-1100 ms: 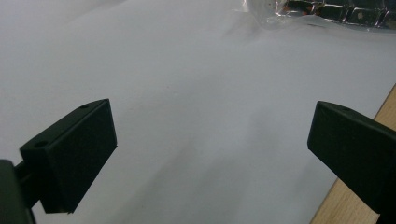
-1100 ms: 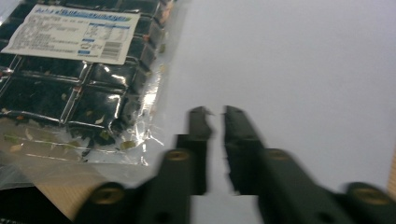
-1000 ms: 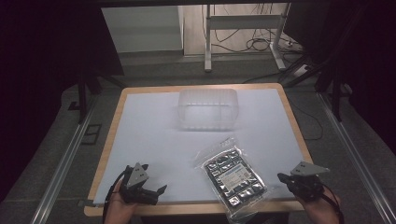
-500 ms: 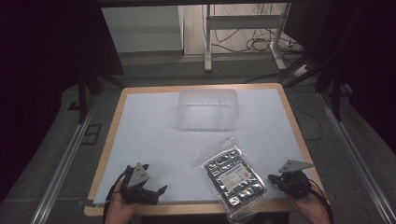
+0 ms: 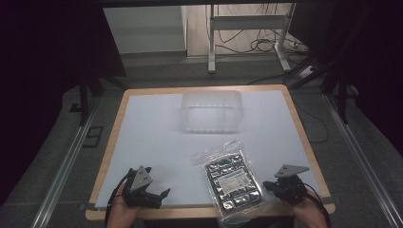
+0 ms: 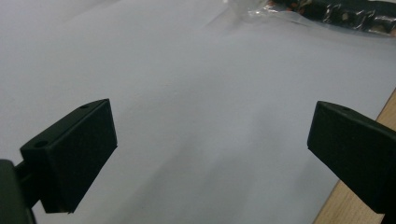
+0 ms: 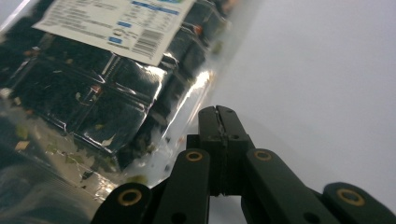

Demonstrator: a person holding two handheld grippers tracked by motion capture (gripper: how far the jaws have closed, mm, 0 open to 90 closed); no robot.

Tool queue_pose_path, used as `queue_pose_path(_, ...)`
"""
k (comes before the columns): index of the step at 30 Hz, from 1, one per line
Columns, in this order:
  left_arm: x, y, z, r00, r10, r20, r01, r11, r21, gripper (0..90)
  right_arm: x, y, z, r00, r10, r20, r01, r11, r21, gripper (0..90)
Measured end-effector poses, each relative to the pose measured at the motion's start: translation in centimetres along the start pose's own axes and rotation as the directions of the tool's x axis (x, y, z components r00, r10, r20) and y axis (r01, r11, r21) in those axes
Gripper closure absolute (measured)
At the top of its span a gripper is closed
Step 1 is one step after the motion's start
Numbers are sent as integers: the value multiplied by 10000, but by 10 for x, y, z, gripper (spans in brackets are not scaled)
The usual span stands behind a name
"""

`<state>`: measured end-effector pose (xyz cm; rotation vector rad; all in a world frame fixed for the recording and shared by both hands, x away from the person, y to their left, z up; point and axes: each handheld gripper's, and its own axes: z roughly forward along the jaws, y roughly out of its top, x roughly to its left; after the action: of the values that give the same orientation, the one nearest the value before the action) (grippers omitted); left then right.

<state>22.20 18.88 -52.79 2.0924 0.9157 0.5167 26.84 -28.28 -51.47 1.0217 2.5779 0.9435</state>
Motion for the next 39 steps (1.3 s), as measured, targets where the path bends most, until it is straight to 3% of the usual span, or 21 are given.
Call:
queue_pose_path(8, 1, 0, -1, 10000, -84, -33, 83, 9999, -98, 11, 17, 11, 13, 9988, -156, -472, 151, 9998, -107, 895)
queue_pose_path(19, 3, 0, -4, 9998, -181, -100, 178, 9996, -226, 11, 35, 27, 31, 9975, -196, -681, 182, 9996, -218, 894)
queue_pose_path(25, 3, 0, -5, 9997, -218, -83, 216, 9994, -275, 12, 44, 38, 40, 9966, -486, -658, 476, 9987, -167, 894)
queue_pose_path(28, 3, -1, -5, 9997, -222, -109, 219, 9993, -301, 12, 45, 37, 37, 9964, -707, -472, 703, 9975, -97, 894)
queue_pose_path(33, 4, -1, -6, 9996, -251, -156, 245, 9991, -344, 12, 44, 20, 17, 9939, -673, -878, 676, 9977, 3, 894)
queue_pose_path(39, 4, -1, -7, 9995, -255, -186, 248, 9991, -356, 12, 56, -7, -1, 9869, -604, -1497, 667, 9971, 371, 894)
